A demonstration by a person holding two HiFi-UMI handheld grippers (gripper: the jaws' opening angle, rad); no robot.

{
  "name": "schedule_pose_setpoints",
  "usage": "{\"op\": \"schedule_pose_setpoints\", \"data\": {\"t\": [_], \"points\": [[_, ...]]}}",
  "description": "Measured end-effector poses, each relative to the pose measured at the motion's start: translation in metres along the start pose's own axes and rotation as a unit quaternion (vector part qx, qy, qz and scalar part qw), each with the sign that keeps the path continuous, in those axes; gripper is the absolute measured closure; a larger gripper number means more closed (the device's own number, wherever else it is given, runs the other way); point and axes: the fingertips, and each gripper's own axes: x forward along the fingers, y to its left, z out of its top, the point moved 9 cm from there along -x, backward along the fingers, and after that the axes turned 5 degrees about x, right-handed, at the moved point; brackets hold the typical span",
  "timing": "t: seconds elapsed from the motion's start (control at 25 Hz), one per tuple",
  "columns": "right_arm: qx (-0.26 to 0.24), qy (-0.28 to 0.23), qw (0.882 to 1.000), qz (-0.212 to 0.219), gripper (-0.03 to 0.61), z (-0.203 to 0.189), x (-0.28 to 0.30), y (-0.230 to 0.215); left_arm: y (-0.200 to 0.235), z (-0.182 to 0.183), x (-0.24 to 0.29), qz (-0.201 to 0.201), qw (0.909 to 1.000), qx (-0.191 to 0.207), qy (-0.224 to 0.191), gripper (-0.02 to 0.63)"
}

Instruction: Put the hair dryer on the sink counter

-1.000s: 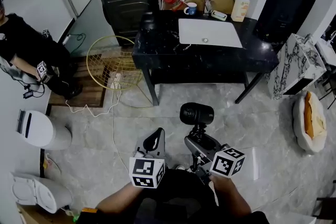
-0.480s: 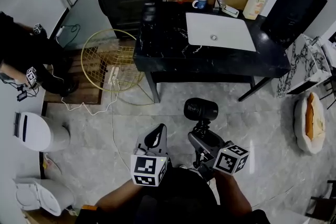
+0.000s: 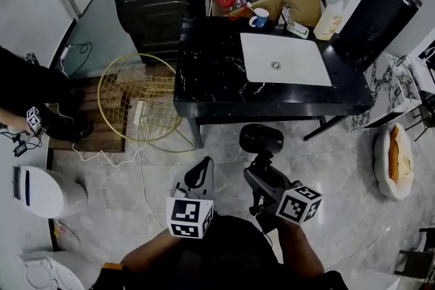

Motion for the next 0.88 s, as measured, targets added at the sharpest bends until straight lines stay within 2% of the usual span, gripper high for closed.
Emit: {"op": "schedule_pose_setpoints", "data": {"t": [0.24, 0.52, 0.88], "points": [[-0.008, -0.016, 1.000, -0.014, 0.321, 0.024, 0.036, 0.005, 0.040, 0.018, 0.014, -0.002, 0.9999, 0.009, -0.011, 0.607], [-0.028, -0.008, 0.999, -0.033, 0.321, 0.048, 0.071, -0.003, 0.070, 0.021, 0.032, 0.007, 0.9999, 0.002, -0.009, 0.607], [-0.058, 0.024, 0.997, -0.042, 0.321, 0.104, 0.140, -0.042, 0.109, 0.029, 0.088, 0.056, 0.9984, -0.010, -0.003, 0.607]]}}
